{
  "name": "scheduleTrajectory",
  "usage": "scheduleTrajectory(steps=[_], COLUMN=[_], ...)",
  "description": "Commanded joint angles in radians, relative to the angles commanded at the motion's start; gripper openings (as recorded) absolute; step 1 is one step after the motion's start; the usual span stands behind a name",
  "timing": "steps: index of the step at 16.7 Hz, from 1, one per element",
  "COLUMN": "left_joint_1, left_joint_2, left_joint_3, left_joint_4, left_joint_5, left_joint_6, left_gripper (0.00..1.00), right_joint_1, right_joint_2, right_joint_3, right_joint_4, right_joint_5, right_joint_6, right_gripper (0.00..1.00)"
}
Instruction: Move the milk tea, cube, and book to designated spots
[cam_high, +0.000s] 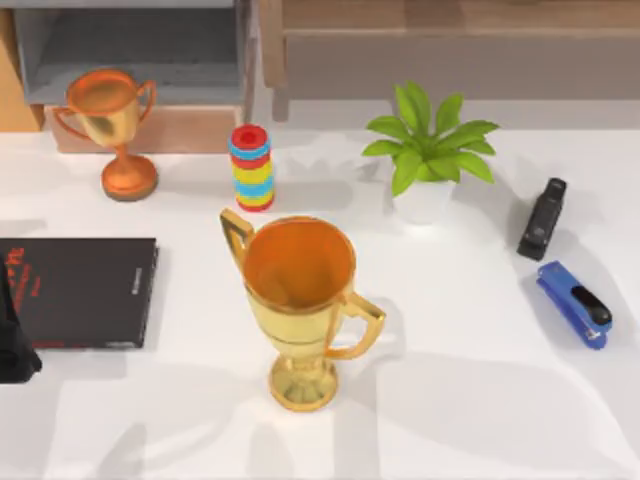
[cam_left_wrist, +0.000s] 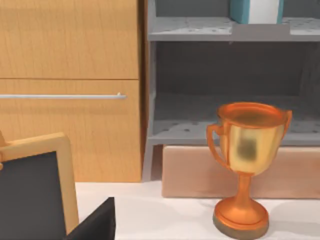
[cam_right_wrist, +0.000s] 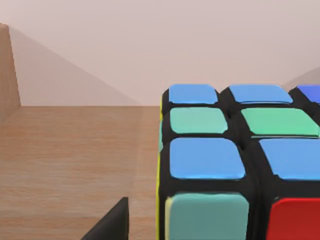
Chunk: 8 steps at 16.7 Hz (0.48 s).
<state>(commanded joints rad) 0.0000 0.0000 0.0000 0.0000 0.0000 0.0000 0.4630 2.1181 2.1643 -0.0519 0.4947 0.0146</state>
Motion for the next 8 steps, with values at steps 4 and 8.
scheduleTrajectory(steps=[4,8], left_joint_1=[0.000,0.000], left_joint_2=[0.000,0.000], left_joint_3=[0.000,0.000], left_joint_4=[0.000,0.000], left_joint_5=[0.000,0.000], left_joint_6=[0.000,0.000], left_gripper=[1.00,1.00], right_joint_1=[0.000,0.001], right_joint_2=[0.000,-0.015], right_joint_3=[0.000,-0.018], right_joint_4=[0.000,0.007], right_joint_5=[0.000,0.004], right_joint_6=[0.000,0.000], right_gripper=[1.00,1.00])
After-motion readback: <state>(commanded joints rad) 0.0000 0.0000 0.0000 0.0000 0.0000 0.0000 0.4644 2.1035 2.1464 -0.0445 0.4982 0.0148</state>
